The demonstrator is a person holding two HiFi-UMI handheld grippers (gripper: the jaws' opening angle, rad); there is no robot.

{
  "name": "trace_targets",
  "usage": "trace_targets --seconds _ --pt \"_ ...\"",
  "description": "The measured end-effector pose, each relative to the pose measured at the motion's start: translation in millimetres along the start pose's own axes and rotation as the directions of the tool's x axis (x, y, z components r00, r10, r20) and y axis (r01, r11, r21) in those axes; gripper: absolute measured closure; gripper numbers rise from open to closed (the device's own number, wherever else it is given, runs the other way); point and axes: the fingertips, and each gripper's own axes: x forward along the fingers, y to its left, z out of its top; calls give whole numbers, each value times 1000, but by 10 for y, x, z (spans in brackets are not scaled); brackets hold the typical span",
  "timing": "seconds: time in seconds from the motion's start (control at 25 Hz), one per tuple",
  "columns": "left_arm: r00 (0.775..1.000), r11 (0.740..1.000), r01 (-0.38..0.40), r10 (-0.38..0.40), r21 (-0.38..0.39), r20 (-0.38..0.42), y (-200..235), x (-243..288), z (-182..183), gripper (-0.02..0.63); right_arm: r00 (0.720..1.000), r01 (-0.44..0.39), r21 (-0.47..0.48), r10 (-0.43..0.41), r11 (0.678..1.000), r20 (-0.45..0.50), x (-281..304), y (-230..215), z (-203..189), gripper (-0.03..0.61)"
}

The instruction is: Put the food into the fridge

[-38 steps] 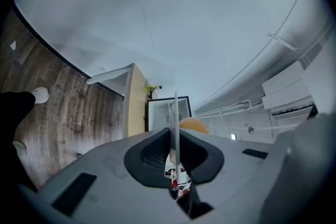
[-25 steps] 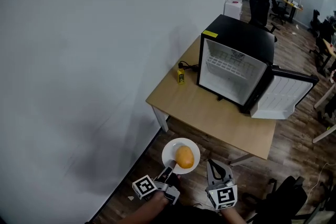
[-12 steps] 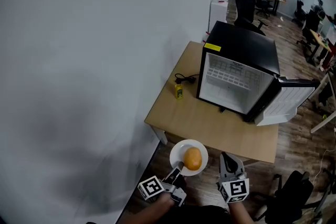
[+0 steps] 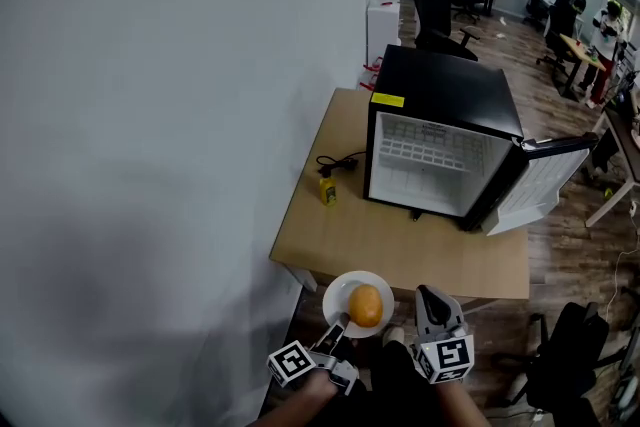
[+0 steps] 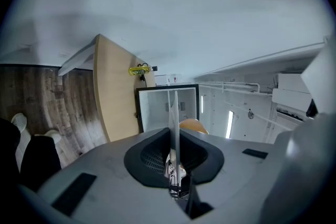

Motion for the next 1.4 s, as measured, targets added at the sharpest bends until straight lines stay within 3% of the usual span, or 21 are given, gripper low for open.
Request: trace_targets --seconds 0.28,0.64,0.88,1.04,1.4 --pt "999 1000 -17 17 3 -38 67 392 75 588 1000 26 -2 -26 1000 -14 184 -237 -26 518" --pt "994 998 -40 44 46 -95 129 1150 195 589 996 86 11 -86 996 -3 577 -847 54 518" --pt "985 995 -45 59 86 -165 254 1823 233 589 998 62 57 -63 996 12 966 -1146 -3 518" --pt "981 998 -16 27 59 -191 371 2320 189 589 998 53 36 -52 998 -31 1214 -1333 -36 518" --pt "981 1000 -4 9 26 -192 547 3091 145 588 999 36 2 -35 999 -24 1534 -1704 -167 518"
